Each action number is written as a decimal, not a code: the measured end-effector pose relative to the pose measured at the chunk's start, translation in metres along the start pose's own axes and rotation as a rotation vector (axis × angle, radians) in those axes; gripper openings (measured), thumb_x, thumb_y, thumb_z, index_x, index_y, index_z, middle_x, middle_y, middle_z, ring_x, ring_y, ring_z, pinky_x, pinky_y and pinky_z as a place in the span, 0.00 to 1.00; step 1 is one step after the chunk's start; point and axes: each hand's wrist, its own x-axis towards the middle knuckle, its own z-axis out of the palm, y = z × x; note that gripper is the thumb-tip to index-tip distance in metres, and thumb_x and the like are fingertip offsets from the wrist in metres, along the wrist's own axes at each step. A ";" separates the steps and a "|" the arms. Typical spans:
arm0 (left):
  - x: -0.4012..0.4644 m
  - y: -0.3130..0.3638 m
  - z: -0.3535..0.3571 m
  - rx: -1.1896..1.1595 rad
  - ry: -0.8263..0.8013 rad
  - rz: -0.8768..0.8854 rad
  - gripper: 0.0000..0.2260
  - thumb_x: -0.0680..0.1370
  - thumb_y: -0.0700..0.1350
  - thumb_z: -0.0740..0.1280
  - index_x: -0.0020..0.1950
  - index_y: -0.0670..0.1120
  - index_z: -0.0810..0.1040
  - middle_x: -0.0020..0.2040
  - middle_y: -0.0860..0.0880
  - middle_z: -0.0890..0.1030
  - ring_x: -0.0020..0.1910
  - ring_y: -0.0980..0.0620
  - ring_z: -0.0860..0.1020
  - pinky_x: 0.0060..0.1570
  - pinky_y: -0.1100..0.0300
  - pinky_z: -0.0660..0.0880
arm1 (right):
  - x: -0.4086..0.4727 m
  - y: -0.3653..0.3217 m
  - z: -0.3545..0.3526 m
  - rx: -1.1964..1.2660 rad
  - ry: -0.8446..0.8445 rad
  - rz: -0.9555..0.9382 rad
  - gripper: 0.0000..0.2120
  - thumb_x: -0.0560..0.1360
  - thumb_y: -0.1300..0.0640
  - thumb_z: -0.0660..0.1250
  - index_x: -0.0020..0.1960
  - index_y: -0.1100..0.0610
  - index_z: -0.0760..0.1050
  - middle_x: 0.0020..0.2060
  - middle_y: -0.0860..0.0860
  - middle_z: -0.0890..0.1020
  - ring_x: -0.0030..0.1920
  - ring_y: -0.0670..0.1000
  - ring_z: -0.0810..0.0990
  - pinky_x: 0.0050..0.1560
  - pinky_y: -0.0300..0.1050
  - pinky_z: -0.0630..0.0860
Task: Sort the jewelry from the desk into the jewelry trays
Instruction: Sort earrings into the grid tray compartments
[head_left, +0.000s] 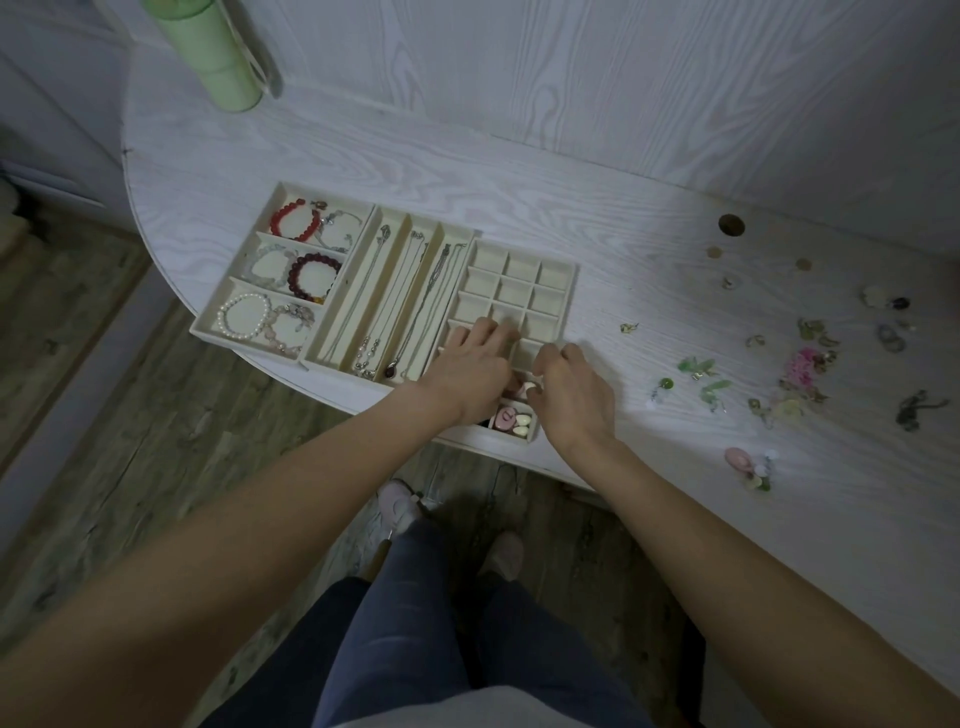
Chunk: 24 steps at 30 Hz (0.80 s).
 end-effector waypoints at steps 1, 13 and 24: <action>0.000 0.001 0.000 -0.008 -0.009 -0.010 0.14 0.78 0.46 0.62 0.62 0.54 0.78 0.74 0.46 0.54 0.71 0.42 0.53 0.66 0.48 0.56 | 0.001 0.001 0.000 0.014 -0.004 0.005 0.10 0.77 0.60 0.64 0.57 0.58 0.73 0.54 0.55 0.74 0.51 0.55 0.76 0.45 0.47 0.71; 0.000 0.004 0.001 -0.097 -0.031 -0.082 0.11 0.77 0.44 0.62 0.57 0.51 0.80 0.76 0.46 0.50 0.72 0.42 0.51 0.66 0.49 0.55 | 0.002 0.002 0.001 -0.037 0.004 -0.006 0.08 0.78 0.57 0.63 0.54 0.57 0.77 0.54 0.54 0.76 0.52 0.55 0.77 0.48 0.48 0.72; 0.001 0.004 0.006 -0.230 0.027 -0.079 0.15 0.77 0.43 0.62 0.61 0.54 0.79 0.75 0.48 0.56 0.70 0.43 0.54 0.67 0.51 0.55 | 0.000 0.017 -0.005 0.171 0.072 -0.042 0.08 0.78 0.59 0.61 0.53 0.58 0.78 0.50 0.54 0.76 0.50 0.54 0.76 0.47 0.48 0.74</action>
